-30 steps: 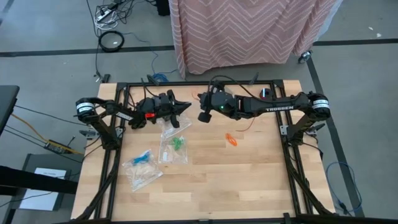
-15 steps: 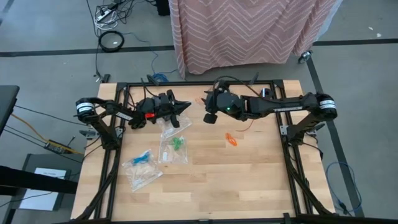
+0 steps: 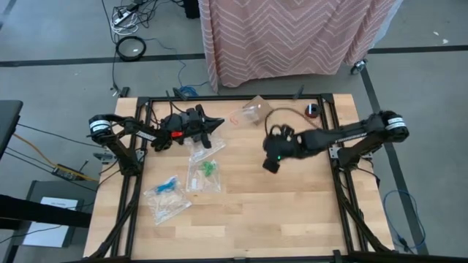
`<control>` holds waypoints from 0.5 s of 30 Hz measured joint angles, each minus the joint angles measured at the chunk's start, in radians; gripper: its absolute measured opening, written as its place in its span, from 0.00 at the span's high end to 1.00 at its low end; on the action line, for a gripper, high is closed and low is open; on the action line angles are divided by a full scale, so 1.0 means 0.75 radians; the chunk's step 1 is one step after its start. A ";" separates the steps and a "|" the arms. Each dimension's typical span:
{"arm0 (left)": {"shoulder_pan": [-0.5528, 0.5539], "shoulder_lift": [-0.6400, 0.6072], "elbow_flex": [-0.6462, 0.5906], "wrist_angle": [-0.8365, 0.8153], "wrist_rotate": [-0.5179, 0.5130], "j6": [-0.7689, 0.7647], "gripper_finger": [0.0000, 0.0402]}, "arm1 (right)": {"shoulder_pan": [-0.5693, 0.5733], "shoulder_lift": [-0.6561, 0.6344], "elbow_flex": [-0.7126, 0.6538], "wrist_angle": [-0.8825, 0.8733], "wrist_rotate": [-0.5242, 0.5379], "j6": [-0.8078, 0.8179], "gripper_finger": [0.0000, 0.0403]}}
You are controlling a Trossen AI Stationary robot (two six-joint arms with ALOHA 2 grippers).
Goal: Sort rubber bands
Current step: Put the orange rubber band into the transparent zip bag
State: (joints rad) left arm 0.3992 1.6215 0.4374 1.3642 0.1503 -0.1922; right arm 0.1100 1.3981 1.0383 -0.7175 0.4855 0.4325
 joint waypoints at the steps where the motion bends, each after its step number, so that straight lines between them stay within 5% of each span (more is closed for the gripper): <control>1: 0.000 0.000 0.000 -0.002 0.002 -0.002 0.99 | 0.015 0.003 -0.054 0.011 -0.003 0.048 0.62; 15: 0.000 0.000 0.000 -0.008 0.046 -0.038 0.99 | 0.041 -0.006 -0.559 0.517 -0.106 0.382 0.62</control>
State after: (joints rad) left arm 0.3992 1.6215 0.4374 1.3579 0.1848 -0.2207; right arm 0.1407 1.3933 0.6189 -0.3301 0.4060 0.7191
